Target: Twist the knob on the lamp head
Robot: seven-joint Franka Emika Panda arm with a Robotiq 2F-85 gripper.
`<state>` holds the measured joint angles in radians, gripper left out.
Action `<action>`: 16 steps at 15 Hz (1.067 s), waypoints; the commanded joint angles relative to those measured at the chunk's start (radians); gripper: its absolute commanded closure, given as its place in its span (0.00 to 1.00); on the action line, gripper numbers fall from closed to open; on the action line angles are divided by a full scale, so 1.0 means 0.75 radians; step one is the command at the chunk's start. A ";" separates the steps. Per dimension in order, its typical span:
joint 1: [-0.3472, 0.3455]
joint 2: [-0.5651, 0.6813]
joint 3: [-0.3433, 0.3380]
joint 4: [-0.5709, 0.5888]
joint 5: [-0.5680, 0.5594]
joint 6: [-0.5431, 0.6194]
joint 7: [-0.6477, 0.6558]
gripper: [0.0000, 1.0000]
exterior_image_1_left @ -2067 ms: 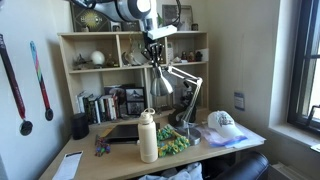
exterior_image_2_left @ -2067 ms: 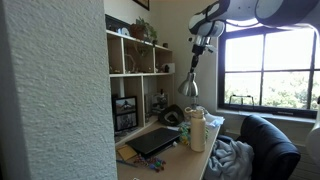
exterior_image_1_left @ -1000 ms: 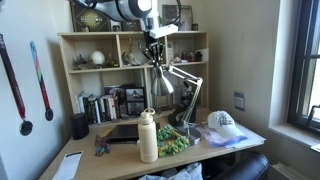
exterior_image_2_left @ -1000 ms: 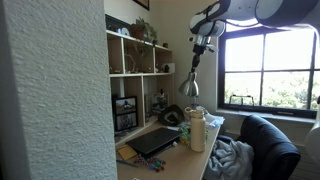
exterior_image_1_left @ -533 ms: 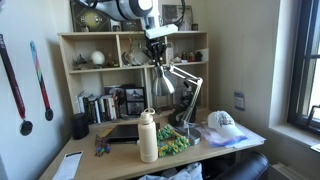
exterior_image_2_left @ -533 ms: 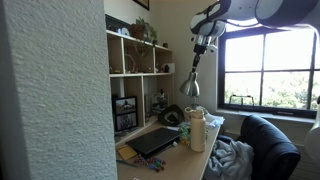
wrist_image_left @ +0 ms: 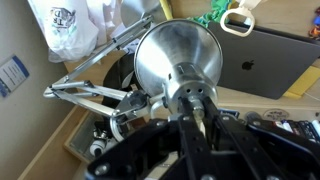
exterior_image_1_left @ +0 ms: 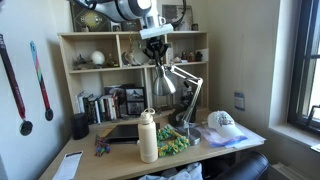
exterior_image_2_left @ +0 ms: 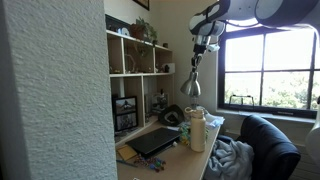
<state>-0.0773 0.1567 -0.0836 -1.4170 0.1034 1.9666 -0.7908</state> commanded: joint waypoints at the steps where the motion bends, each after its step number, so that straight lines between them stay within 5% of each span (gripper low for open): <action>1: 0.010 0.005 -0.008 0.016 -0.030 0.029 0.145 0.96; 4: 0.009 0.002 -0.007 0.014 -0.032 0.036 0.218 0.96; 5: 0.008 0.002 -0.006 0.014 -0.030 0.036 0.231 0.58; 7: 0.005 0.001 -0.006 0.018 -0.026 0.039 0.253 0.52; 14: -0.001 -0.017 -0.006 0.031 -0.012 0.033 0.265 0.00; 16: -0.003 -0.039 -0.007 0.013 -0.004 0.035 0.259 0.00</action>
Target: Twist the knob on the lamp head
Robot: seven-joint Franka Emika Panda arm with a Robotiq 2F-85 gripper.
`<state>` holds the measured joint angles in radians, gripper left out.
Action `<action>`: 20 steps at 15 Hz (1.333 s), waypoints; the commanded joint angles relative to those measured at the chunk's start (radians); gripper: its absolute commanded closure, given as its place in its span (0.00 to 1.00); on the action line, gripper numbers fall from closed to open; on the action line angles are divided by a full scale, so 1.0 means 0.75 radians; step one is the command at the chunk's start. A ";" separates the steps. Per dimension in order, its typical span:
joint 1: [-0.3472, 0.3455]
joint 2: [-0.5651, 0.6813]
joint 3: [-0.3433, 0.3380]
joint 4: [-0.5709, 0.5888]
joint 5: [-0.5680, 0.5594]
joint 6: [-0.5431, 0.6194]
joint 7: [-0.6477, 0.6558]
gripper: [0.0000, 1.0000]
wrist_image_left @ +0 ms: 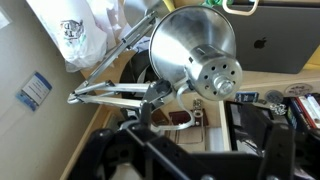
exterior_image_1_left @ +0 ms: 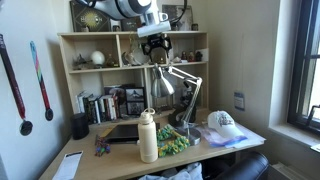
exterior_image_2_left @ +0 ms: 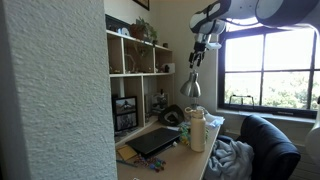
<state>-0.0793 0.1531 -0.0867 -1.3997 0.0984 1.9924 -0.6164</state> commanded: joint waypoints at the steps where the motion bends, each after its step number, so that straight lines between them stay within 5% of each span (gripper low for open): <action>1: -0.003 -0.055 -0.004 -0.034 0.011 0.009 0.023 0.00; 6: -0.006 -0.213 -0.005 -0.216 0.043 0.065 0.003 0.00; 20: 0.059 -0.823 -0.059 -1.071 0.017 0.445 -0.006 0.00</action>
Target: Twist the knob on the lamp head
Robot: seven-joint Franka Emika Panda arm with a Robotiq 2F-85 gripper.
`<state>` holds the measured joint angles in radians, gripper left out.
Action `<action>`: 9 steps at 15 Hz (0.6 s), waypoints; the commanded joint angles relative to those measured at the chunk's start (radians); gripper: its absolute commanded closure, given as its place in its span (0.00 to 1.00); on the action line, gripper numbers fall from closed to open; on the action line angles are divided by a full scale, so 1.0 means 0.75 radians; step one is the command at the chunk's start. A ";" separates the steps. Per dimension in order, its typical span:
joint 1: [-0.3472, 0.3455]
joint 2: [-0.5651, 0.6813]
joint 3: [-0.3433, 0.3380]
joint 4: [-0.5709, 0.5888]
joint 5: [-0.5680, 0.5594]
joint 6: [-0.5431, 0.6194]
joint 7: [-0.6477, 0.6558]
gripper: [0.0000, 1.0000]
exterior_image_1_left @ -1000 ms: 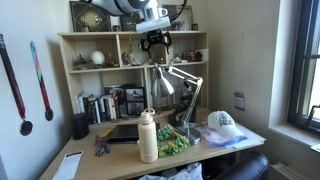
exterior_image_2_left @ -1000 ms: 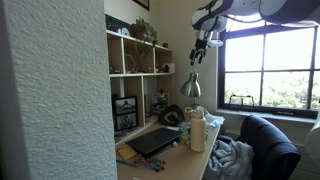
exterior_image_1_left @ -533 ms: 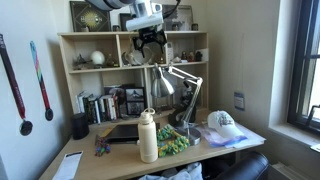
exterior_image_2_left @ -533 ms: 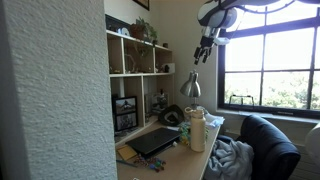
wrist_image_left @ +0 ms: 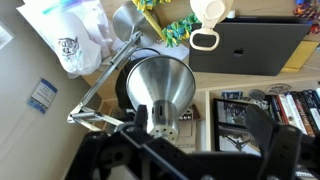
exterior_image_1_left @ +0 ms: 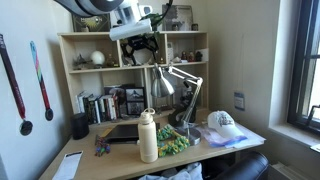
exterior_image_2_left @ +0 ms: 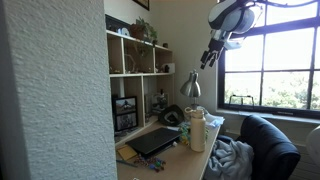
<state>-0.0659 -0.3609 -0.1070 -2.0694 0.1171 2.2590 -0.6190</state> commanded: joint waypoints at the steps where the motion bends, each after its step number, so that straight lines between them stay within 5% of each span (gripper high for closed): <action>1: 0.049 -0.165 -0.038 -0.217 -0.008 0.114 -0.002 0.00; 9: 0.104 -0.215 -0.070 -0.303 -0.066 0.116 0.018 0.00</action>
